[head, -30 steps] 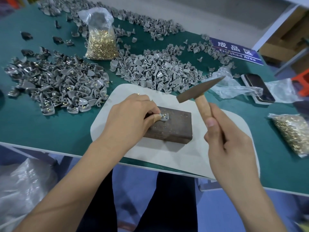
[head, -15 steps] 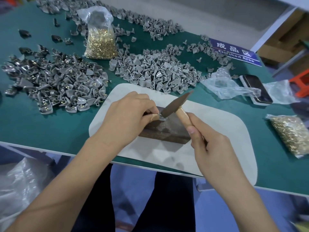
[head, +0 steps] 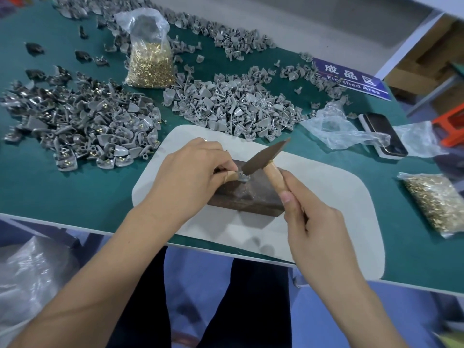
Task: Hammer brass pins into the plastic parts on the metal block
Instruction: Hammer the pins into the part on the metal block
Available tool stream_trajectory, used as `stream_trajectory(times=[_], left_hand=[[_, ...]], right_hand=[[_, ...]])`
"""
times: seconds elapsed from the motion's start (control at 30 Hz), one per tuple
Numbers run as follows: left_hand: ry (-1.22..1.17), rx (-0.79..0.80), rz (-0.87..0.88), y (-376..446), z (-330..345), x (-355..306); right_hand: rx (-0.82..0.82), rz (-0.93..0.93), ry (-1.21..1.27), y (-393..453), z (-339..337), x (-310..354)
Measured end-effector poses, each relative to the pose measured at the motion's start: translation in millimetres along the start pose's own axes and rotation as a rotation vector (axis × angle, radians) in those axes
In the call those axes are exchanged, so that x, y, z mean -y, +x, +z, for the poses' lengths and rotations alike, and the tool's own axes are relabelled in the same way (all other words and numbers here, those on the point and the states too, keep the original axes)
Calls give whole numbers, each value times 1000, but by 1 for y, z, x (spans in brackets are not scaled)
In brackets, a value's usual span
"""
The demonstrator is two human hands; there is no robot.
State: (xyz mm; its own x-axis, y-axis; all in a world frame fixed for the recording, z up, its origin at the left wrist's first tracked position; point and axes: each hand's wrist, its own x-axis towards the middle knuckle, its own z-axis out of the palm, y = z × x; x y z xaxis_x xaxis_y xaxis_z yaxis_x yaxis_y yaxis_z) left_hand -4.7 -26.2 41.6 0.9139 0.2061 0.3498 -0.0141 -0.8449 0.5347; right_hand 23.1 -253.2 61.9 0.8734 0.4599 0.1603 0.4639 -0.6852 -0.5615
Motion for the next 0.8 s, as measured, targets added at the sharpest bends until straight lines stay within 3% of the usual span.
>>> stream_trajectory(times=[0.8], left_hand=[[-44,-24,2,0,1,0]], right_hand=[[-37,-29,-33,-2,-4,-4]])
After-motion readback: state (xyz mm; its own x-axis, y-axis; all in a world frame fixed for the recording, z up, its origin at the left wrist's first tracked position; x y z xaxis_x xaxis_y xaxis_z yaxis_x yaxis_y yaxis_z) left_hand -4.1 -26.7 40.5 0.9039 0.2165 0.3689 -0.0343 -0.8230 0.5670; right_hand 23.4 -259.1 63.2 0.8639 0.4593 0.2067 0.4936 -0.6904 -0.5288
